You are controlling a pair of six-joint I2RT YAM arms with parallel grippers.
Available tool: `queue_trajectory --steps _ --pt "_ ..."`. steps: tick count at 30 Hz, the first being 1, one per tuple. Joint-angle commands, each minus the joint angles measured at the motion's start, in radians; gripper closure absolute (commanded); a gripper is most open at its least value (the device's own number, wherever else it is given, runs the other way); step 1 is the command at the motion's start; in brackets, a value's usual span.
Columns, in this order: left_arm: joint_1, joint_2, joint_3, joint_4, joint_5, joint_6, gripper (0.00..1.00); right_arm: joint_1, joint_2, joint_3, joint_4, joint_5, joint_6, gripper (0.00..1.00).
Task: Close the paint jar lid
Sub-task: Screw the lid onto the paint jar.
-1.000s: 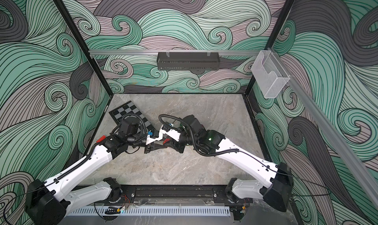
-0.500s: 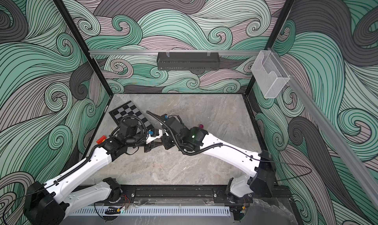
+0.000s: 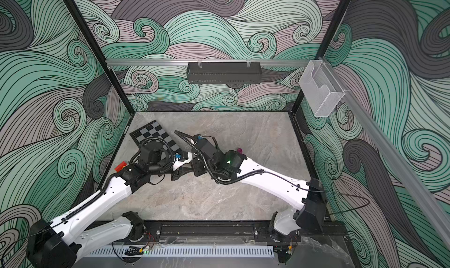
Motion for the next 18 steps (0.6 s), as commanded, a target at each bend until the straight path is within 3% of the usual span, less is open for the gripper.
queue_trajectory --steps 1,4,9,13,18 --pt "-0.021 -0.013 0.031 0.051 0.066 0.054 0.86 -0.029 -0.086 -0.052 0.128 -0.153 -0.174 0.38" --pt "-0.021 -0.010 0.031 0.032 0.126 0.054 0.86 -0.081 -0.202 -0.148 0.185 -0.306 -0.359 0.22" --pt "-0.019 0.016 0.064 -0.052 0.245 0.096 0.85 -0.135 -0.375 -0.285 0.208 -0.562 -0.649 0.15" --pt "-0.020 0.048 0.087 -0.133 0.334 0.143 0.84 -0.161 -0.438 -0.352 0.221 -0.644 -0.805 0.17" --pt "-0.019 0.094 0.116 -0.191 0.416 0.191 0.84 -0.163 -0.417 -0.361 0.213 -0.621 -0.932 0.24"
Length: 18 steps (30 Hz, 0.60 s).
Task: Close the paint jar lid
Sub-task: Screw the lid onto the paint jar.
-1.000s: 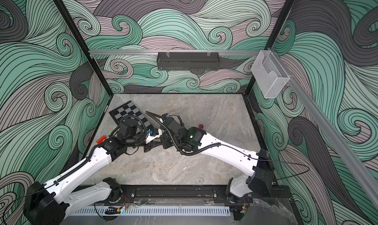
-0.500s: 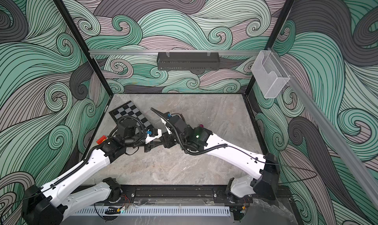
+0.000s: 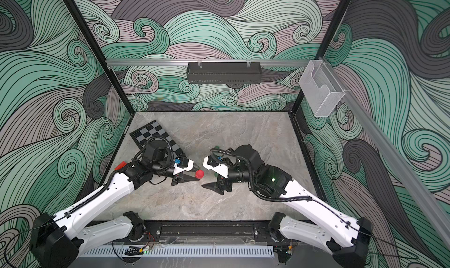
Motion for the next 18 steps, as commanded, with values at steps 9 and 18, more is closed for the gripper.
queue_trajectory --steps 9,18 --pt "-0.001 0.027 0.051 -0.078 0.123 0.094 0.84 -0.003 0.137 0.047 0.048 -0.032 -0.189 0.41" --pt "-0.001 0.024 0.051 -0.078 0.109 0.096 0.84 0.001 0.188 0.074 0.030 -0.022 -0.181 0.59"
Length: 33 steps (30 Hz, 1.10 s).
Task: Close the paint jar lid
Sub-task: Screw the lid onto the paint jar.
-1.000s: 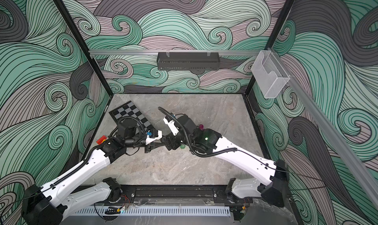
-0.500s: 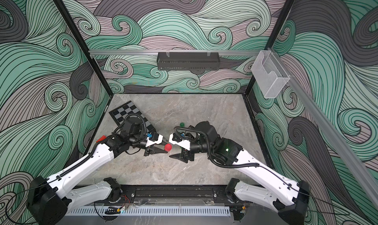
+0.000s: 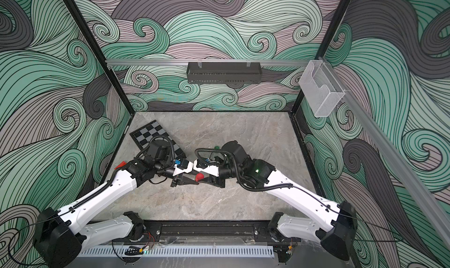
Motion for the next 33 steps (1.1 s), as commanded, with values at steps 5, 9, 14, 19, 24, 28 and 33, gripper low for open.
queue_trajectory --steps 5,9,14,19,24,28,33 --pt "-0.004 -0.008 0.039 -0.021 0.030 0.041 0.84 0.000 0.034 0.028 0.006 -0.009 -0.029 0.58" --pt "-0.004 -0.005 0.040 -0.021 0.027 0.041 0.84 0.001 0.036 0.026 0.005 -0.012 -0.031 0.57" --pt "-0.004 -0.006 0.040 -0.021 0.023 0.041 0.84 0.002 0.040 0.024 -0.001 -0.012 -0.031 0.59" --pt "-0.004 -0.006 0.040 -0.019 0.019 0.041 0.84 0.006 0.047 0.023 -0.007 -0.009 -0.030 0.66" --pt "-0.004 -0.011 0.040 -0.009 -0.002 0.038 0.85 0.017 0.063 0.021 0.003 0.029 0.003 0.79" --pt "-0.004 -0.023 0.034 0.019 -0.050 0.027 0.85 0.027 0.077 0.019 0.046 0.097 0.097 0.98" --pt "-0.004 -0.051 0.007 0.088 -0.126 -0.010 0.85 0.058 0.105 0.030 0.114 0.259 0.285 1.00"
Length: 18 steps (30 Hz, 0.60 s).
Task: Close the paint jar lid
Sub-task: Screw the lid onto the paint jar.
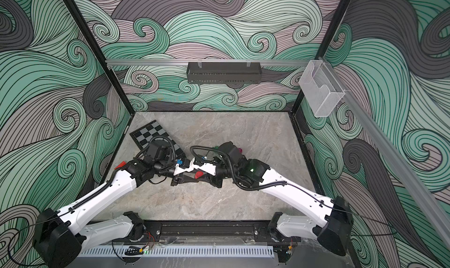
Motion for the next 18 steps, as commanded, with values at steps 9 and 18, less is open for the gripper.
queue_trajectory --steps 9,18 --pt "-0.007 -0.082 -0.023 0.173 -0.096 -0.041 0.85 0.087 0.093 0.076 0.094 0.389 0.462 1.00" --pt "-0.007 -0.094 -0.033 0.197 -0.125 -0.052 0.85 0.135 0.152 0.152 -0.006 0.477 0.683 1.00"
